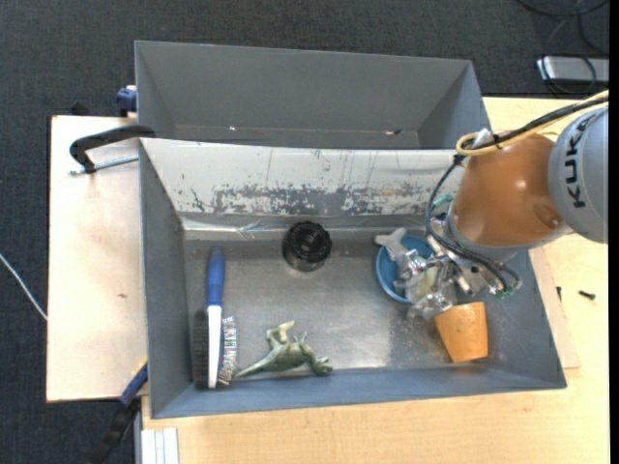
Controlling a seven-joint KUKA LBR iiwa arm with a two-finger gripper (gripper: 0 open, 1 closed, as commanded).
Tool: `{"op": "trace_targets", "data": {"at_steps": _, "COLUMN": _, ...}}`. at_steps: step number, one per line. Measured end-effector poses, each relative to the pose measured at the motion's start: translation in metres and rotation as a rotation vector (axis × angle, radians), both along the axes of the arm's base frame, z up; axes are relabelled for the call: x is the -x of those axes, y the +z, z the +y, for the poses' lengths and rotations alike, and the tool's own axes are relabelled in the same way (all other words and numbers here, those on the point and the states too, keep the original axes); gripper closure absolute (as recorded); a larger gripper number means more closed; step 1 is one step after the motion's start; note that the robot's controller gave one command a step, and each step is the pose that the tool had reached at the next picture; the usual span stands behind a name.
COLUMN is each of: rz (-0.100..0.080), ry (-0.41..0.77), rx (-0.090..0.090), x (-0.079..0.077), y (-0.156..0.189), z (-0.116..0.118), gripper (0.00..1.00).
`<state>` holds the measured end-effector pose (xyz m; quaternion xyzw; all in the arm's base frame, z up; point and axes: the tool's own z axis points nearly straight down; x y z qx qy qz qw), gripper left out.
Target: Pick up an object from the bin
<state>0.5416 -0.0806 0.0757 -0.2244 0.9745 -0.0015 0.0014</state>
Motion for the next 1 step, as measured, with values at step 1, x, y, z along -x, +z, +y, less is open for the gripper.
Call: {"op": "trace_targets", "data": {"at_steps": 1, "rz": -0.011, "ry": 0.023, "rx": -0.001, "x": -0.0032, "y": 0.1407, "z": -0.0042, "gripper": 1.0}}
